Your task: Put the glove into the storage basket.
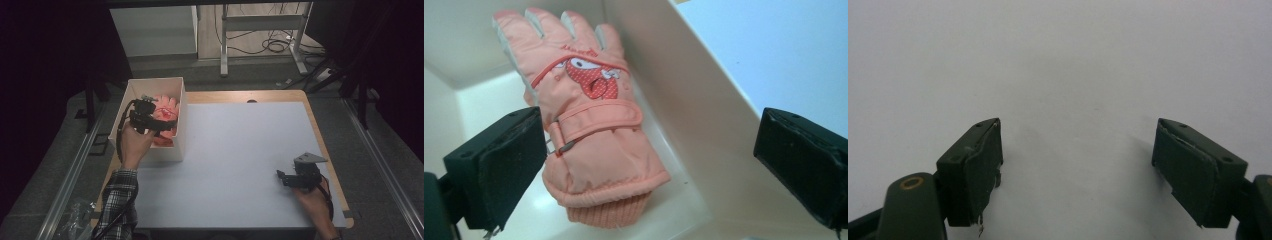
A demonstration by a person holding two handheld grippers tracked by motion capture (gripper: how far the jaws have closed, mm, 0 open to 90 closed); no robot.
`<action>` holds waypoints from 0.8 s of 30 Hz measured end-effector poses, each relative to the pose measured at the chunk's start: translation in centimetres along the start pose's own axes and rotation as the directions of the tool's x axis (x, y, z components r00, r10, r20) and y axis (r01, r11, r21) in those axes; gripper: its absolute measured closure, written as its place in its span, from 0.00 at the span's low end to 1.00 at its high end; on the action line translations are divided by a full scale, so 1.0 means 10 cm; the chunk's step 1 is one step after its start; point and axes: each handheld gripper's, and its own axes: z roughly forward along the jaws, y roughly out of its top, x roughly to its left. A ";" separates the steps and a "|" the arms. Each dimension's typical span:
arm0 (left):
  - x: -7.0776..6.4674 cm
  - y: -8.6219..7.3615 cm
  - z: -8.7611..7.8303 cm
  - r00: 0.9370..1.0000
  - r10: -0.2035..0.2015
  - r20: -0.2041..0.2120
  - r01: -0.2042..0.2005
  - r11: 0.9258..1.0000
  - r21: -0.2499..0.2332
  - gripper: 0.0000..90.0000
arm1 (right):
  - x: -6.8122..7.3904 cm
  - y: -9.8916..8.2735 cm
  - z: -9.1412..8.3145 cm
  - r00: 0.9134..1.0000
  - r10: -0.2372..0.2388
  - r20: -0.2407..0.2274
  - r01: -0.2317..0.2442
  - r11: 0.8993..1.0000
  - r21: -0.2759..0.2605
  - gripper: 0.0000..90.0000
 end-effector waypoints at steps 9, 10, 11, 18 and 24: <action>-0.15 0.03 -0.14 0.999 0.042 0.021 -0.041 0.999 -0.035 0.01 | 0.00 0.00 0.00 1.000 -0.001 0.001 0.001 1.000 0.000 0.23; -0.16 0.03 -0.15 0.999 0.042 0.025 -0.041 0.998 -0.039 0.01 | 0.00 0.00 0.00 1.000 -0.001 0.001 0.001 1.000 0.000 0.23; -0.16 0.03 -0.15 0.999 0.042 0.025 -0.041 0.998 -0.039 0.01 | 0.00 0.00 0.00 1.000 -0.001 0.001 0.001 1.000 0.000 0.23; -0.27 0.05 -0.22 0.996 0.065 0.053 -0.062 0.997 -0.051 0.01 | 0.00 0.00 0.00 1.000 -0.002 0.001 0.002 1.000 -0.001 0.23; -0.41 0.03 -0.21 0.992 0.098 0.074 -0.095 0.994 -0.053 0.01 | 0.00 0.00 0.00 1.000 -0.002 0.001 0.002 1.000 -0.001 0.23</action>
